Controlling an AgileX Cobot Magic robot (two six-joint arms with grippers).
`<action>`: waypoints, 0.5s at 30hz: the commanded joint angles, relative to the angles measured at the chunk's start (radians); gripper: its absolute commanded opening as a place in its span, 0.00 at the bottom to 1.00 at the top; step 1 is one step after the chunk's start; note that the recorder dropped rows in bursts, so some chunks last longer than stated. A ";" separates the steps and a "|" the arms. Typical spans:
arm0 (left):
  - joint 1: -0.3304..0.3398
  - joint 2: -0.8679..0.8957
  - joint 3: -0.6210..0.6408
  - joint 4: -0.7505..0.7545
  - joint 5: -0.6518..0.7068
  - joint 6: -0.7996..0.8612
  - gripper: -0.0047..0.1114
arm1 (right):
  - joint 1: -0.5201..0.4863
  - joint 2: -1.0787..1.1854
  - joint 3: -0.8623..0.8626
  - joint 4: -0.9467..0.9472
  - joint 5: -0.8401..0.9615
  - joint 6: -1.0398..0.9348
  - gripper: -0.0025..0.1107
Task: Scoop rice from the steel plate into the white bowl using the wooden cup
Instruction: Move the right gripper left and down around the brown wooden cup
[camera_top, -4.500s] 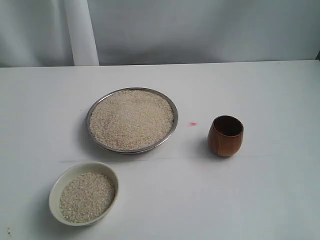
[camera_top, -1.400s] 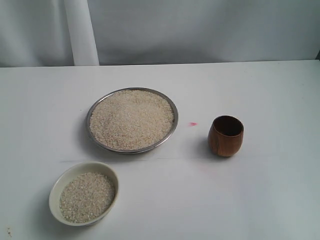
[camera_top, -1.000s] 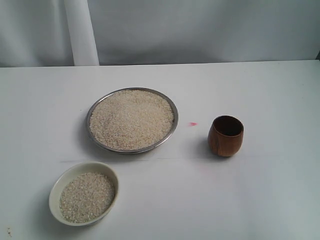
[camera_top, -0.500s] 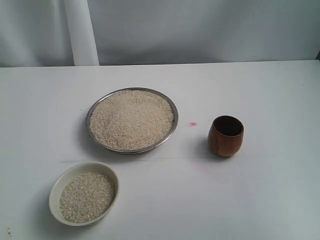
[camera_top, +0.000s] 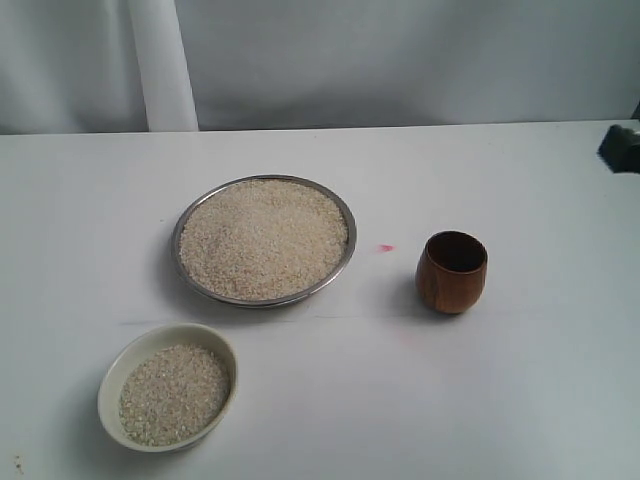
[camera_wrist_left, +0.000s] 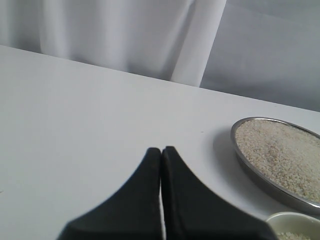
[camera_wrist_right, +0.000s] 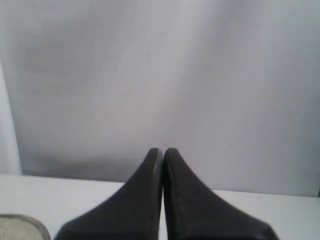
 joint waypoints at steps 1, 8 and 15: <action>-0.003 0.000 0.002 -0.006 -0.008 -0.001 0.04 | 0.111 0.074 -0.009 0.099 0.010 -0.159 0.13; -0.003 0.000 0.002 -0.006 -0.008 -0.001 0.04 | 0.151 0.188 -0.011 0.174 0.002 -0.152 0.64; -0.003 0.000 0.002 -0.006 -0.008 -0.001 0.04 | 0.151 0.210 -0.011 0.100 0.026 -0.058 0.77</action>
